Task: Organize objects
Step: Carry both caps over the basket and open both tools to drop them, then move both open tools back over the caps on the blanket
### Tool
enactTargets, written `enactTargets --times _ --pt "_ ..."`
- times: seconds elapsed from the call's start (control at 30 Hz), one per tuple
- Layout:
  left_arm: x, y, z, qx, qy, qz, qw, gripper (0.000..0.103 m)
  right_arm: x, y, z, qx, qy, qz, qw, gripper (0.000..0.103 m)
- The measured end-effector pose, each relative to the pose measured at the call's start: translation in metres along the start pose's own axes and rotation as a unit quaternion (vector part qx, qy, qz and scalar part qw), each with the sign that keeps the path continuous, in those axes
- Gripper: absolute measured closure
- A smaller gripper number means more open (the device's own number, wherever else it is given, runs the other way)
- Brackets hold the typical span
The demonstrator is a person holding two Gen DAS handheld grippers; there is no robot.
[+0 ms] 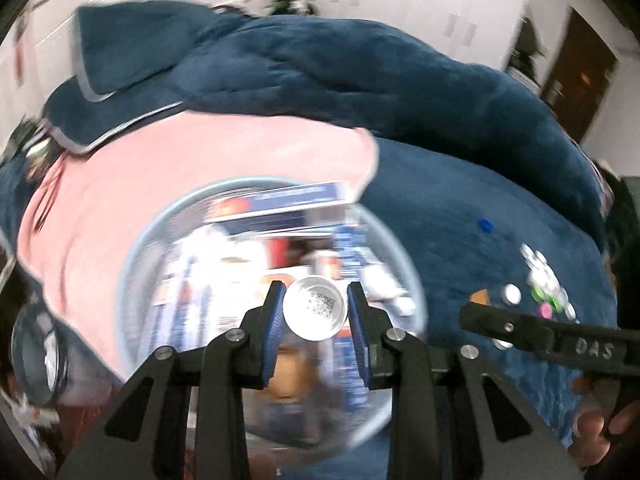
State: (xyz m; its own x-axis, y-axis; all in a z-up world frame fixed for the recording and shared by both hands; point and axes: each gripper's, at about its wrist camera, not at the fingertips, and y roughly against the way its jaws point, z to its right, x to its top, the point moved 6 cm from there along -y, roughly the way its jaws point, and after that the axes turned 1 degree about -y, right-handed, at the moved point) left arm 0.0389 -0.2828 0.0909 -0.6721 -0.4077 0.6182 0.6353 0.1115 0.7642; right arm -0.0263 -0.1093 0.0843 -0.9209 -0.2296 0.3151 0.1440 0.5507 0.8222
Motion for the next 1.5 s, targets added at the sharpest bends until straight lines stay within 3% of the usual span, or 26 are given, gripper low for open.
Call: enactTargets --times 0.17,0.4,0.47,0.57,0.6,0.63,0.67,0.73,0.8,0.83,1.03,1.5 --pt "-0.005 -0.004 -0.03 0.002 0.031 -0.006 0.9995 0.071 0.001 -0.025 -0.035 -0.005 0.058 -0.01 0.998 0.072" --pt "-0.008 -0.013 -0.037 -0.011 0.045 -0.014 0.9988 0.071 -0.021 -0.054 -0.046 -0.011 0.084 -0.099 0.991 0.071" --pt "-0.013 -0.012 -0.035 -0.01 0.045 -0.02 0.9987 0.071 -0.024 -0.056 -0.046 -0.004 0.084 -0.099 0.991 0.07" --pt "-0.016 -0.01 -0.032 -0.011 0.043 -0.023 0.9988 0.072 -0.022 -0.051 -0.046 0.007 0.078 -0.088 0.993 0.05" --pt "-0.016 -0.009 -0.031 -0.008 0.04 -0.024 0.9989 0.07 -0.02 -0.048 -0.045 0.007 0.073 -0.08 0.994 0.036" --pt "-0.016 -0.007 -0.029 -0.002 0.035 -0.024 0.9991 0.06 -0.018 -0.044 -0.044 0.004 0.07 -0.069 0.995 0.027" --pt "-0.016 -0.006 -0.029 0.002 0.032 -0.023 0.9992 0.05 -0.015 -0.041 -0.043 0.002 0.068 -0.058 0.996 0.025" --pt "-0.014 -0.001 -0.026 0.01 0.026 -0.017 0.9995 0.014 -0.009 -0.033 -0.037 -0.001 0.059 -0.037 0.998 0.021" --pt "-0.011 0.005 -0.024 0.027 0.022 -0.008 0.9994 0.001 -0.004 -0.027 -0.032 -0.001 0.046 -0.023 0.999 0.014" --pt "-0.01 0.007 -0.024 0.033 0.02 -0.004 0.9993 0.001 -0.001 -0.024 -0.029 -0.003 0.038 -0.014 0.999 0.009" --pt "-0.004 0.015 -0.021 0.061 0.02 0.003 0.998 0.001 0.005 -0.012 -0.01 -0.014 0.012 0.004 1.0 0.003" --pt "-0.003 0.015 0.03 0.066 -0.033 0.0 0.9973 0.001 -0.001 0.022 0.032 -0.046 0.003 0.026 0.999 0.0"
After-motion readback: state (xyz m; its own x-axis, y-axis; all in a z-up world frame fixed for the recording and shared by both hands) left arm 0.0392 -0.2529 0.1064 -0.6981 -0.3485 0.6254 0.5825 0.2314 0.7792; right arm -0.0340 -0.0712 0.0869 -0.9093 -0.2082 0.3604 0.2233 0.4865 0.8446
